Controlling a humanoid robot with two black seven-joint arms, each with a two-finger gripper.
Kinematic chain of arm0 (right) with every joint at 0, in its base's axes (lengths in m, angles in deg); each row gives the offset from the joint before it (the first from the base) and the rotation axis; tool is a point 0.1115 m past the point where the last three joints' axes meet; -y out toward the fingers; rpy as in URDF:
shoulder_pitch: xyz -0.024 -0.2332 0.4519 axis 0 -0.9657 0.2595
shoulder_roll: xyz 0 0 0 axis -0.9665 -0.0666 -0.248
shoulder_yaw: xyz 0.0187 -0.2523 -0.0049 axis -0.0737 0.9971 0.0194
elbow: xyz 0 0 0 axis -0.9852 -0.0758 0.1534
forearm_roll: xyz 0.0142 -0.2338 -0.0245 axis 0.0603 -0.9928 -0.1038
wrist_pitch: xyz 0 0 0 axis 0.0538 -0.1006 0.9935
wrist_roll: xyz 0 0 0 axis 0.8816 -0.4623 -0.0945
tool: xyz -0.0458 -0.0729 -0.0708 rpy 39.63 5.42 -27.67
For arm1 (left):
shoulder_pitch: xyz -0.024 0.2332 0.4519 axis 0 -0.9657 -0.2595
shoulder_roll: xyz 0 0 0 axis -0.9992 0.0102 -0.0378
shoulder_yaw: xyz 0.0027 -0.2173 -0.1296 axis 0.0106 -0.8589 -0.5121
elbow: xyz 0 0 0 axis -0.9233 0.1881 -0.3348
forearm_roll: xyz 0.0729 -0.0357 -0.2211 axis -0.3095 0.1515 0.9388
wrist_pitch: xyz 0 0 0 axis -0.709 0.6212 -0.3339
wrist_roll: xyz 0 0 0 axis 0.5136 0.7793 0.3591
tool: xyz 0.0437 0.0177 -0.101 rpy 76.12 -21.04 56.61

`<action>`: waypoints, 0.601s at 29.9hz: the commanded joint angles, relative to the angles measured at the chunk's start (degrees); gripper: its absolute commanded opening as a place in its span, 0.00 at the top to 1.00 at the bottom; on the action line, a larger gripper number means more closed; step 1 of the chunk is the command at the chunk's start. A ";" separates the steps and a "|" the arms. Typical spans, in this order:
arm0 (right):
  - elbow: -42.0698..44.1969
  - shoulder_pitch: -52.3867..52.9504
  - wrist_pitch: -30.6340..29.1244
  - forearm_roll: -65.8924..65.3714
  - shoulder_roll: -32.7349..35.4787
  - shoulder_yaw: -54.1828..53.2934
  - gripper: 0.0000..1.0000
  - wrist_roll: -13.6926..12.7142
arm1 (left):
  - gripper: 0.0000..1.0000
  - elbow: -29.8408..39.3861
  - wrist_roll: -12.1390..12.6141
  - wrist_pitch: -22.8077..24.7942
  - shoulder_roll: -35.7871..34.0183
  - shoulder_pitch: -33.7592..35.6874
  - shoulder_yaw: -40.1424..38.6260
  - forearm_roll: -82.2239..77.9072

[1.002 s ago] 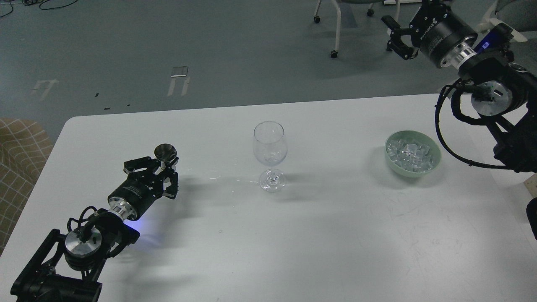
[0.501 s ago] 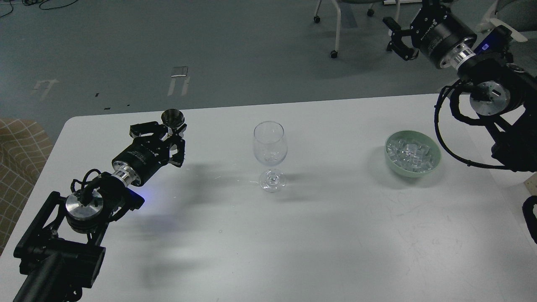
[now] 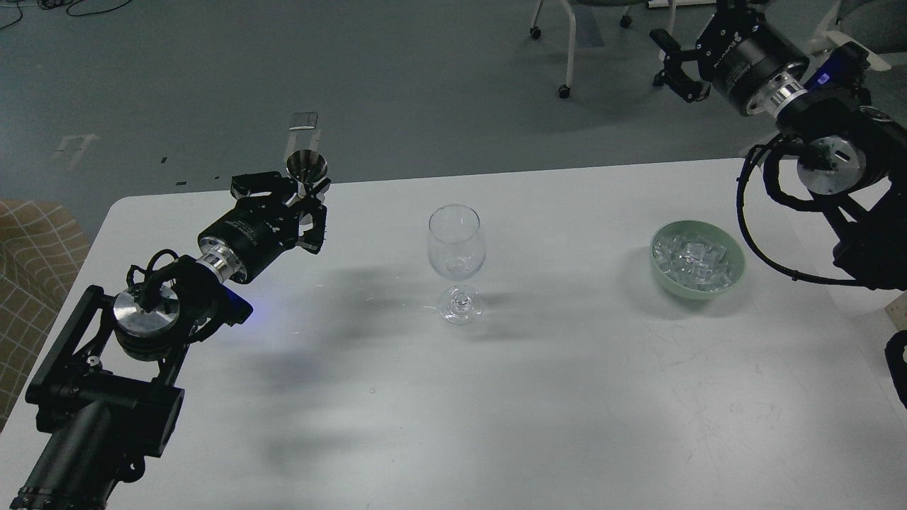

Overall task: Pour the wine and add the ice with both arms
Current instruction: 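Lift the jigger with the left gripper and carry it toward the wine glass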

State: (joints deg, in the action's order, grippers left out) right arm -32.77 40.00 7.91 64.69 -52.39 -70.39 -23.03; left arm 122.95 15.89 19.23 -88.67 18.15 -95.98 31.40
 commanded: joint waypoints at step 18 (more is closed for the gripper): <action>-0.29 -0.13 -0.09 0.00 -0.97 0.00 0.00 -0.26 | 1.00 12.83 1.63 -10.96 -4.89 2.20 7.26 -0.80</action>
State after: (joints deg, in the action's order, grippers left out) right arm -33.08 39.80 7.89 64.74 -53.14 -70.39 -23.30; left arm 134.78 17.25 9.88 -93.38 19.69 -90.05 30.66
